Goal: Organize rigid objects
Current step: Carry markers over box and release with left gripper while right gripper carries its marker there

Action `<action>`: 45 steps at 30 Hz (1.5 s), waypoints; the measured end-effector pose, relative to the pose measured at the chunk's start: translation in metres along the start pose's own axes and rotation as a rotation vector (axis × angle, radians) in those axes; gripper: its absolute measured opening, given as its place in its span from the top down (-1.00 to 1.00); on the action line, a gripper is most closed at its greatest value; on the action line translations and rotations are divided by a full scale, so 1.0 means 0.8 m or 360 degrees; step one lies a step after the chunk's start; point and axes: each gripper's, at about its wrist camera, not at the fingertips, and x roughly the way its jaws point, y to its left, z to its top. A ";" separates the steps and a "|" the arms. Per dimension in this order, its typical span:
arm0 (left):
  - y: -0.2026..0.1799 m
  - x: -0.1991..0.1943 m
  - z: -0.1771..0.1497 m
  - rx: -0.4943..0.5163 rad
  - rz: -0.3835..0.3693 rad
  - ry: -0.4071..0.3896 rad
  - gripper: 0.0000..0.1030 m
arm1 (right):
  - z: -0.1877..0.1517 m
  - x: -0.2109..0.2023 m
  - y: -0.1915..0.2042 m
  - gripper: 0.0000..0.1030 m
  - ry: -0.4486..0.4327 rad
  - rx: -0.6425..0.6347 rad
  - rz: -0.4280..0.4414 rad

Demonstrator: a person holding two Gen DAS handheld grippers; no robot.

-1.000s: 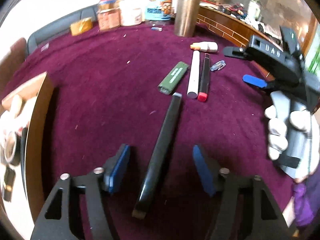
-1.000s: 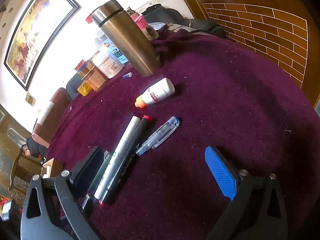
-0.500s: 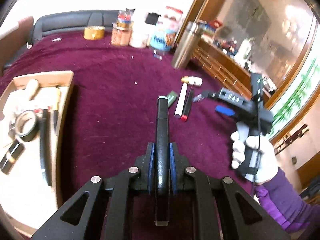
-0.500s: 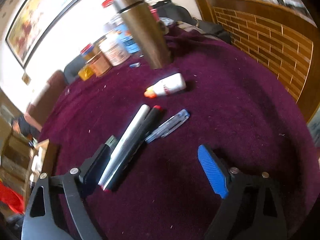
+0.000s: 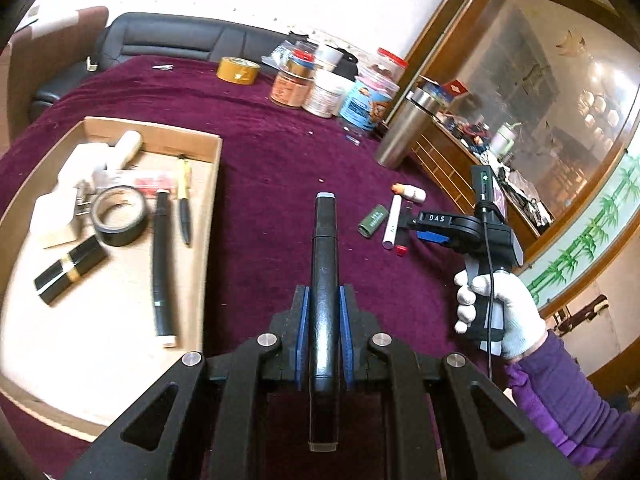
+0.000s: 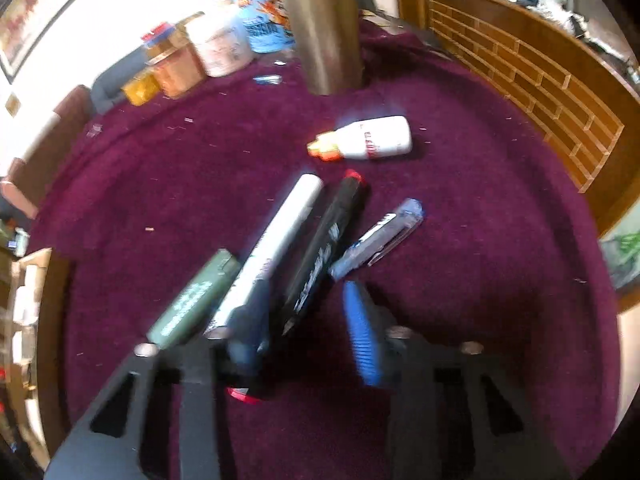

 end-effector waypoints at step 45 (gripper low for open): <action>0.164 -0.032 -0.009 -0.0450 0.0420 0.0046 0.31 | -0.142 -0.077 0.299 0.75 0.0447 -0.0457 0.1078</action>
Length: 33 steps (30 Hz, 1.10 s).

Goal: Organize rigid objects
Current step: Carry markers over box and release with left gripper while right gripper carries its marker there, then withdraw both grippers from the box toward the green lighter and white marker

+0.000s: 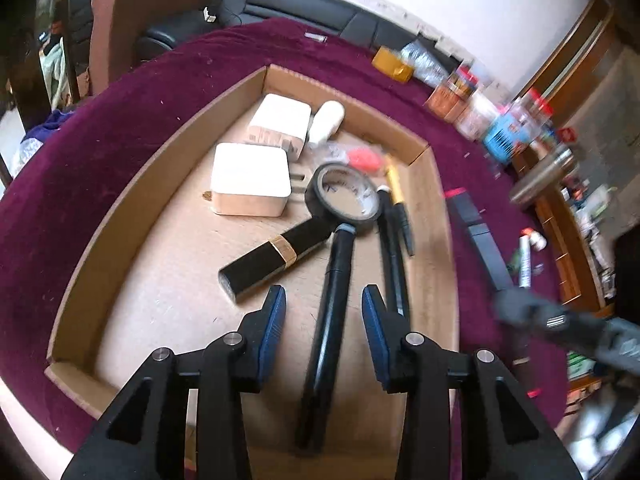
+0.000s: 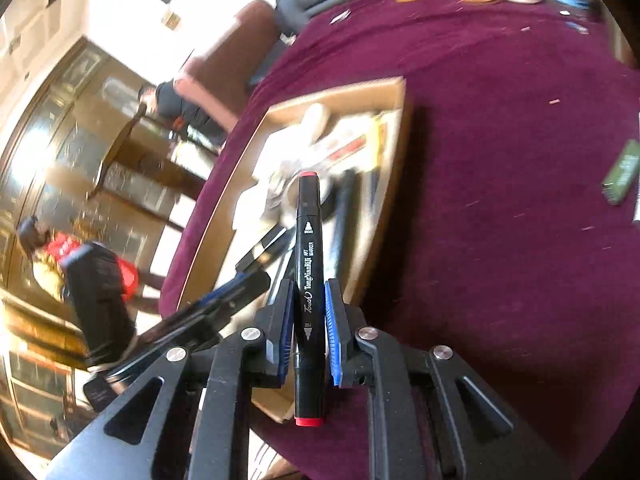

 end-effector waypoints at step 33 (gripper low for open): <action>0.000 -0.079 -0.013 0.0019 0.0033 -0.0314 -0.18 | -0.011 -0.076 -0.013 0.62 -0.0483 -0.0330 -0.0583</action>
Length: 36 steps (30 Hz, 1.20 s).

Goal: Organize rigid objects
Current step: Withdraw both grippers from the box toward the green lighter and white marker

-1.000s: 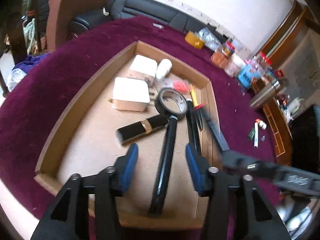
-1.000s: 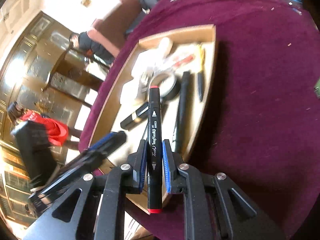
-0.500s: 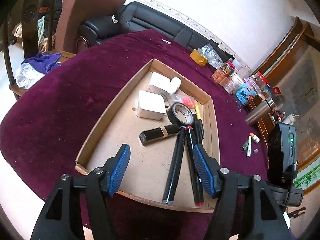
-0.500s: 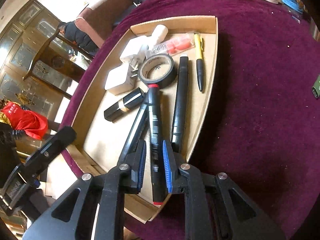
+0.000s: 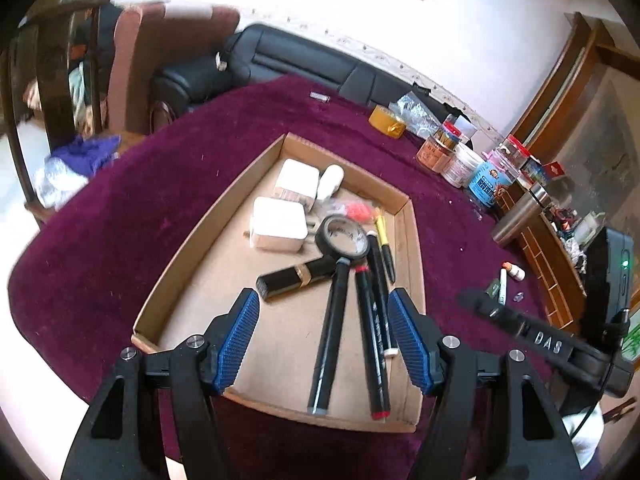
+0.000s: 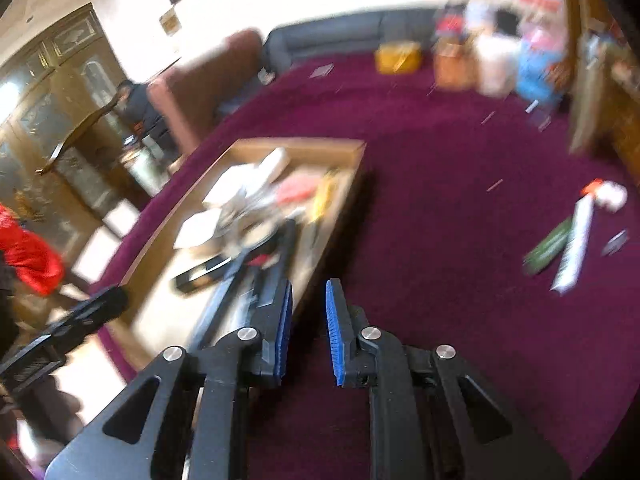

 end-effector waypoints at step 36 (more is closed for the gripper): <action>-0.242 0.018 -0.050 0.0678 0.0504 -0.0276 -0.98 | -0.063 -0.061 -0.111 -0.68 -0.0357 -0.0013 -0.0476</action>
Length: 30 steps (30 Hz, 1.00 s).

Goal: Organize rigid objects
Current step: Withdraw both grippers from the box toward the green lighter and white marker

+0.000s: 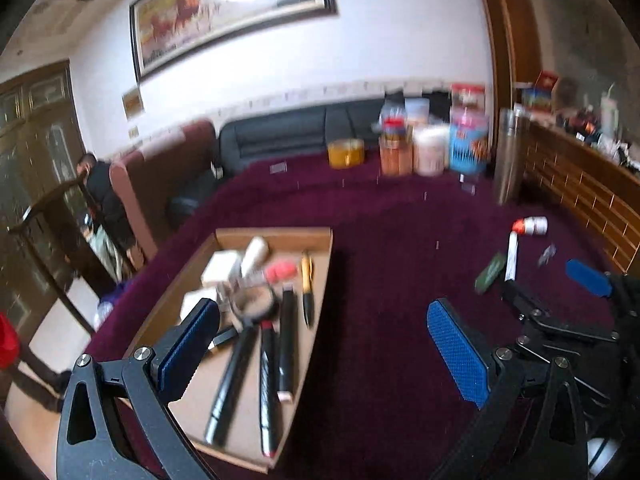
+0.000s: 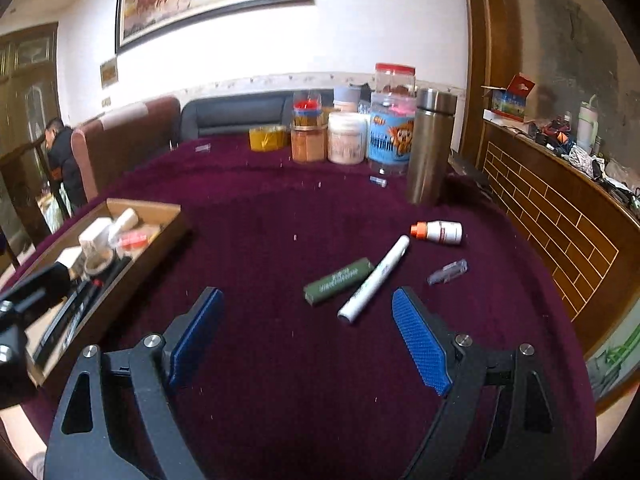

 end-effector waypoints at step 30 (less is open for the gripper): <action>-0.007 0.029 -0.026 -0.0009 -0.0172 0.0260 -0.97 | -0.002 0.014 -0.007 -0.68 0.0145 0.0060 -0.0047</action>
